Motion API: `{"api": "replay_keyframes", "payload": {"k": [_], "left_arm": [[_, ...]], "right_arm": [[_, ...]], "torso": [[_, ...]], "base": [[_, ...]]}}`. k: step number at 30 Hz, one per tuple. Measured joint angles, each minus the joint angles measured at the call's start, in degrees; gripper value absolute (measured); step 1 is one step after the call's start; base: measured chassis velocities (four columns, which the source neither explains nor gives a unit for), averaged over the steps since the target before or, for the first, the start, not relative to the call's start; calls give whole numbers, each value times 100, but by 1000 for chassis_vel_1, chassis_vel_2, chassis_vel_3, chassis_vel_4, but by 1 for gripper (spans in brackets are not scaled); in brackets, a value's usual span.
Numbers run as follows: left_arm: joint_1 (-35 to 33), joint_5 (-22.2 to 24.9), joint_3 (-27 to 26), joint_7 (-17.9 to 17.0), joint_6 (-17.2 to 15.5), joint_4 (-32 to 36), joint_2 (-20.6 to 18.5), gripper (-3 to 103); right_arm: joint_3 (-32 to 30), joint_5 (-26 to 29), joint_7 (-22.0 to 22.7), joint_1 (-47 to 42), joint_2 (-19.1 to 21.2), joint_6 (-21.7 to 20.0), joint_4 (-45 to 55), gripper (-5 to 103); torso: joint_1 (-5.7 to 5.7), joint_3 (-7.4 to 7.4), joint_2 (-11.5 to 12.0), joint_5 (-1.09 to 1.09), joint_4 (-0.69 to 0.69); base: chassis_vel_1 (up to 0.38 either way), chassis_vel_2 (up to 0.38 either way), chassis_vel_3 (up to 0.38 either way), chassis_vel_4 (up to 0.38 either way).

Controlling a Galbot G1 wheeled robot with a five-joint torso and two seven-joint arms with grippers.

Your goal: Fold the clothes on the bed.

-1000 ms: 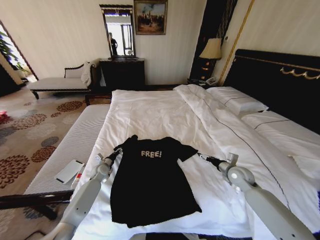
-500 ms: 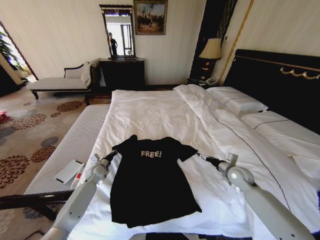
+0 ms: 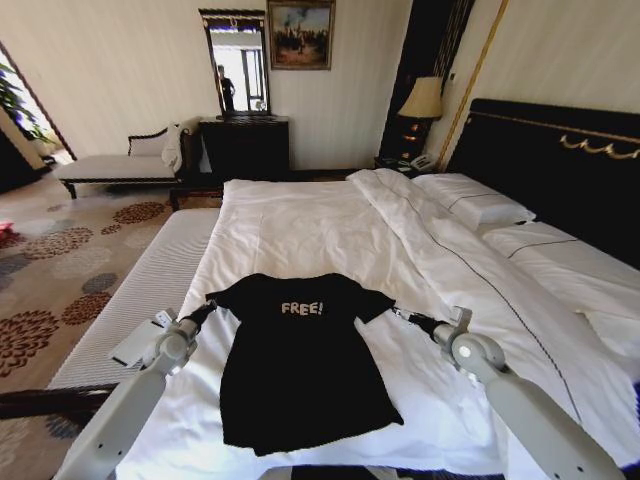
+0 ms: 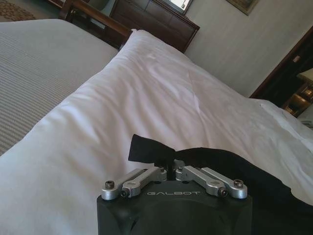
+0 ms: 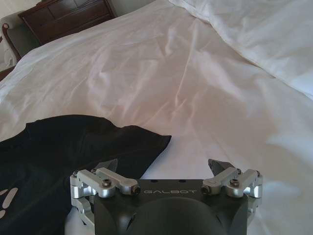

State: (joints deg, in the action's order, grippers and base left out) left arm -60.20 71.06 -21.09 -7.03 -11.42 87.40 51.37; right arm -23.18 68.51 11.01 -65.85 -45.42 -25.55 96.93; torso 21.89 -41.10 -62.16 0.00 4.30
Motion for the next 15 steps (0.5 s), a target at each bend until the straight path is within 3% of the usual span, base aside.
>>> {"api": "replay_keyframes", "payload": {"k": [8, 13, 15], "left_arm": [[43, -8, 9, -4, -5, -58, -220, 2], [21, -146, 61, -19, -1, -82, -165, -1], [5, -254, 109, -23, 13, -70, -94, 10]], "right_arm": [[115, 197, -19, 121, -50, -101, -93, 100], [218, 404, -86, 254, -95, -216, -194, 100], [283, 524, -113, 328, -108, -273, -234, 100]], "torso": [[0, 0, 0, 0, 2], [0, 0, 0, 1, 0], [0, 0, 0, 0, 0]], "base": [[0, 0, 0, 0], [0, 0, 0, 0], [0, 0, 0, 0]]}}
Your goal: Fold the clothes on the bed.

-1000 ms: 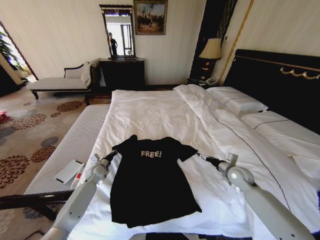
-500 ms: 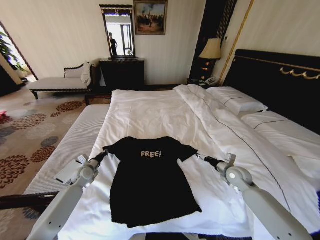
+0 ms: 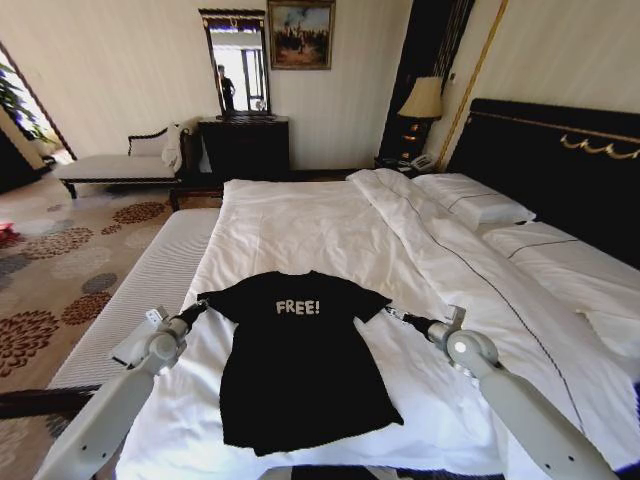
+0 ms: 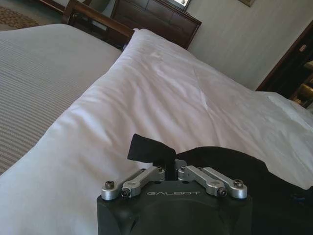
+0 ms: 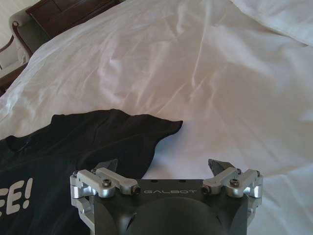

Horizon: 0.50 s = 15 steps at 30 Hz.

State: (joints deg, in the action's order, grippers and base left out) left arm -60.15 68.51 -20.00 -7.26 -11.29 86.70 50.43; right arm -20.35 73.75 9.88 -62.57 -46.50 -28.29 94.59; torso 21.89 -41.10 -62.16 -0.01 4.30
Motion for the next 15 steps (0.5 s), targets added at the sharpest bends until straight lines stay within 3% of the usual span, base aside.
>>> {"api": "replay_keyframes", "payload": {"k": [1, 4, 6, 7, 8, 10, 12, 13, 15], "left_arm": [[0, 0, 0, 0, 0, 0, 0, 10], [-36, -307, 106, -31, 99, 62, 103, 26], [-48, -327, 114, -44, 103, 84, 107, 26], [-59, -338, 121, -71, 107, 118, 108, 36], [-59, -339, 132, -93, 107, 136, 105, 36], [-59, -338, 155, -131, 107, 169, 74, 47], [-59, -337, 163, -138, 106, 184, 51, 47], [-63, -336, 168, -155, 102, 217, -2, 58], [-79, -337, 163, -164, 101, 242, -34, 64]], "right_arm": [[0, 0, 0, 0, 0, 0, 0, 100], [175, 257, -55, 223, -28, -143, -72, 100], [230, 281, -60, 280, -35, -151, -106, 100], [299, 331, -63, 377, -52, -156, -179, 100], [323, 355, -65, 420, -65, -158, -225, 100], [351, 368, -73, 486, -88, -159, -327, 100], [356, 368, -78, 506, -98, -158, -372, 100], [363, 358, -102, 558, -134, -158, -508, 100], [361, 341, -125, 601, -167, -158, -624, 100]], "torso": [[0, 0, 0, 0, 0], [0, 0, 0, -1, 1], [0, 0, 0, 1, 1], [0, 0, 0, 2, -1], [0, 0, 0, 1, -1], [0, 0, 0, 0, 0], [0, 0, 0, 0, 1], [0, 0, 0, 1, 1], [0, 0, 0, 1, 1]], "base": [[0, 0, 0, 0], [0, 0, 0, 0], [0, 0, 0, 0], [0, 0, 0, 0], [0, 0, 0, 0], [0, 0, 0, 0], [0, 0, 0, 0], [0, 0, 0, 0], [0, 0, 0, 0]]}}
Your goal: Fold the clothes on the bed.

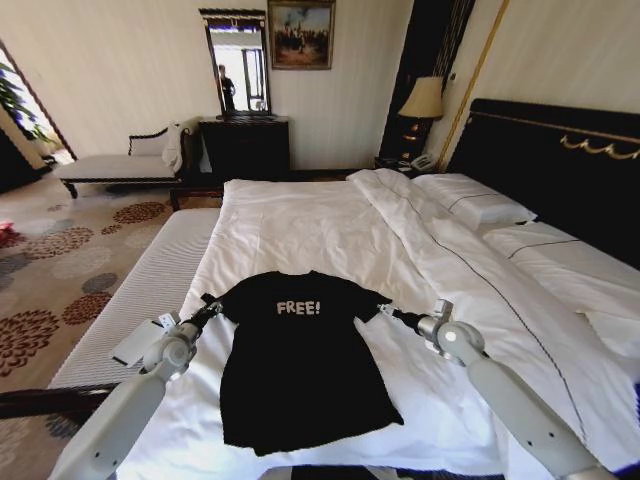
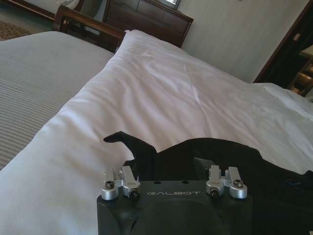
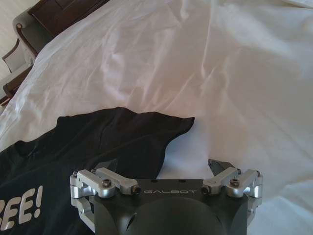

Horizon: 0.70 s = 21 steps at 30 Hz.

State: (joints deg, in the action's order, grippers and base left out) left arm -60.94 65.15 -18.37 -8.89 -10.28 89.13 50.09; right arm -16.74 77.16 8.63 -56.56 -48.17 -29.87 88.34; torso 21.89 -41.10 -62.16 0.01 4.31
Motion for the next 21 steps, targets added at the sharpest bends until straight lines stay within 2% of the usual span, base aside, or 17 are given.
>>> {"api": "replay_keyframes", "payload": {"k": [1, 2, 4, 5, 8, 12, 21], "left_arm": [[-9, 0, -5, -4, 0, 14, -11, 69], [-27, 3, -16, -13, -1, 51, -27, 69], [-80, 7, -51, -26, -3, 132, -38, 80], [-80, 7, -51, -26, -3, 132, -38, 80], [-153, 8, -80, -58, -9, 229, -38, 96], [-211, 61, -124, -106, -22, 385, -54, 100], [-264, 226, -202, -165, -49, 623, -176, 100]], "right_arm": [[-5, -4, -8, 23, -18, 0, -59, 100], [-16, -9, -20, 58, -45, 0, -150, 100], [-36, 3, -49, 109, -81, 2, -260, 100], [-36, 3, -49, 109, -81, 2, -260, 100], [-52, 51, -80, 151, -99, 2, -284, 100], [-53, 95, -85, 188, -124, -1, -251, 100], [74, 115, -82, 315, -178, -23, -262, 100]], "torso": [[0, 0, 0, 0, 0], [0, 0, 0, 0, 0], [0, 0, 0, 0, 0], [0, 0, 0, 0, 0], [0, 0, 0, 0, -1], [0, 0, 0, -2, 0], [0, 0, 0, -1, 0]], "base": [[0, 0, 0, 0], [0, 0, 0, 0], [0, 0, 0, 0], [0, 0, 0, 0], [0, 0, 0, 0], [0, 0, 0, 0], [0, 0, 0, 0]]}}
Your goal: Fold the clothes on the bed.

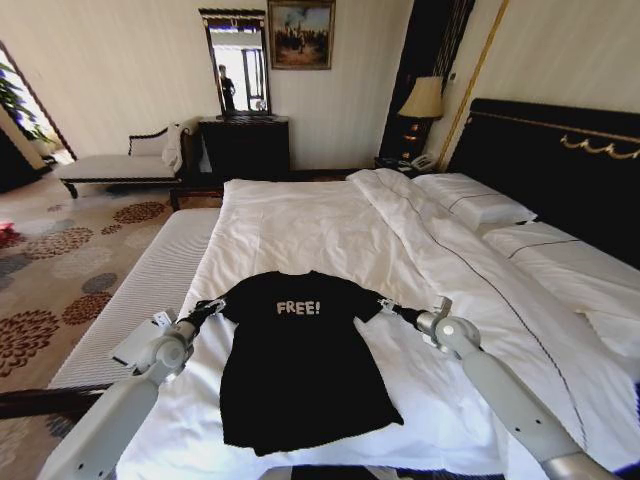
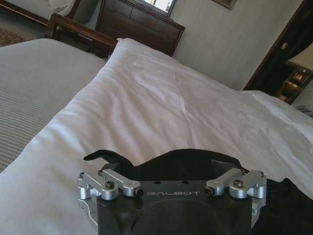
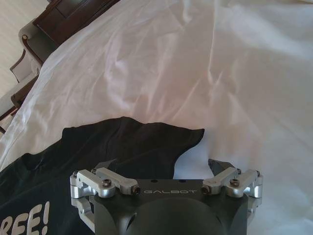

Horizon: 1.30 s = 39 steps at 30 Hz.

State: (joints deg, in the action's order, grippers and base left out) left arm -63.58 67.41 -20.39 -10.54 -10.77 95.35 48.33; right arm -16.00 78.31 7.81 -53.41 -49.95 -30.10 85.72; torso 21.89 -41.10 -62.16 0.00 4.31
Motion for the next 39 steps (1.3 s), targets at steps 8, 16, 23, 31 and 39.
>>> {"api": "replay_keyframes", "payload": {"k": [8, 16, 23, 31, 39], "left_arm": [[-125, -126, -33, 149, 48, 98, -132, 100], [-255, -391, -72, 350, 169, 165, -246, 100], [-285, -428, -119, 351, 188, 164, -252, 100], [-345, -435, -181, 307, 188, 198, -230, 100], [-533, -473, -346, 290, 188, 320, -241, 100]], "right_arm": [[147, -41, -17, 124, -57, -3, -111, 101], [359, -43, -40, 364, -108, 1, -234, 70], [395, -78, -63, 368, -119, 23, -258, 43], [395, -87, -69, 339, -92, 35, -234, 16], [367, -191, -83, 255, 16, 72, -91, 0]], "torso": [[0, 0, 0, 0, 0], [0, 0, 0, 1, -1], [0, 0, 0, 0, 0], [0, 0, 0, 0, 0], [0, 0, 0, 1, -1]], "base": [[0, 0, 0, 0], [0, 0, 0, 0], [0, 0, 0, 0], [0, 0, 0, 0], [0, 0, 0, 0]]}}
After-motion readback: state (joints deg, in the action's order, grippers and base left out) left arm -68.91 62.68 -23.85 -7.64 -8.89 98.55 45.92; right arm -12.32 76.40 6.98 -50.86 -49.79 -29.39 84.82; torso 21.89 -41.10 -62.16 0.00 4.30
